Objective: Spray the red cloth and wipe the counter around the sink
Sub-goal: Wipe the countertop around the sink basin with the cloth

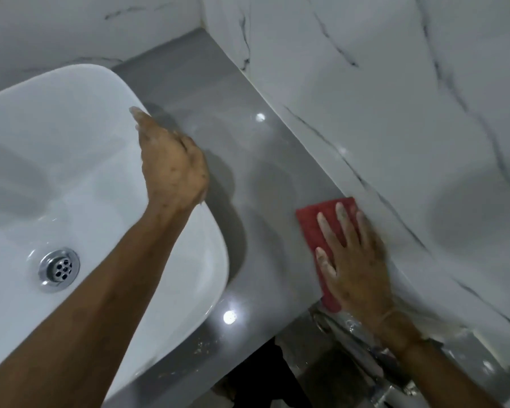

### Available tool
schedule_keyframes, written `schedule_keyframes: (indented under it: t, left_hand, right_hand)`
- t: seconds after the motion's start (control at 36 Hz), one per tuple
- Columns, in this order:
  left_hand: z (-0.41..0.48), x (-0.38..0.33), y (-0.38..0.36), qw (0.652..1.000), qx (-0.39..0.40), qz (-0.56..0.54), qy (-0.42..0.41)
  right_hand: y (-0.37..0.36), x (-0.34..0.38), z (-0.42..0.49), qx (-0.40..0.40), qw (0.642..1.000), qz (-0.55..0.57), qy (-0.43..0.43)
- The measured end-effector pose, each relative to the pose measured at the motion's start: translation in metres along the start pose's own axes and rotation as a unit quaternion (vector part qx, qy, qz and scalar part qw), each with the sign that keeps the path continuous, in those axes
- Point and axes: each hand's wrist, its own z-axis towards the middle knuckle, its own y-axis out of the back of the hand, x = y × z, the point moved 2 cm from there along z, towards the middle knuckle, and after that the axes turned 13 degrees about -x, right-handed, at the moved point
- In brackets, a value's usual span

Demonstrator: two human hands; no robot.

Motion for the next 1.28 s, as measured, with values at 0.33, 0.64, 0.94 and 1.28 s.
schedule_keyframes:
  t: [0.33, 0.64, 0.94, 1.28]
  left_hand:
    - [-0.042, 0.01, 0.046, 0.994, 0.021, -0.076, -0.076]
    - [-0.269, 0.136, 0.066, 0.978, 0.115, 0.044, -0.166]
    - [-0.236, 0.163, 0.006, 0.954, 0.085, 0.183, -0.222]
    - [-0.257, 0.34, 0.161, 0.957, 0.003, 0.29, 0.034]
  right_hand:
    - [0.0, 0.168, -0.111, 0.047, 0.976, 0.209, 0.022]
    - [0.072, 0.12, -0.077, -0.132, 0.85, 0.493, -0.128]
    - [0.097, 0.192, -0.028, -0.087, 0.965, 0.139, 0.207]
    - [0.105, 0.192, -0.034, -0.048, 0.959, 0.058, 0.272]
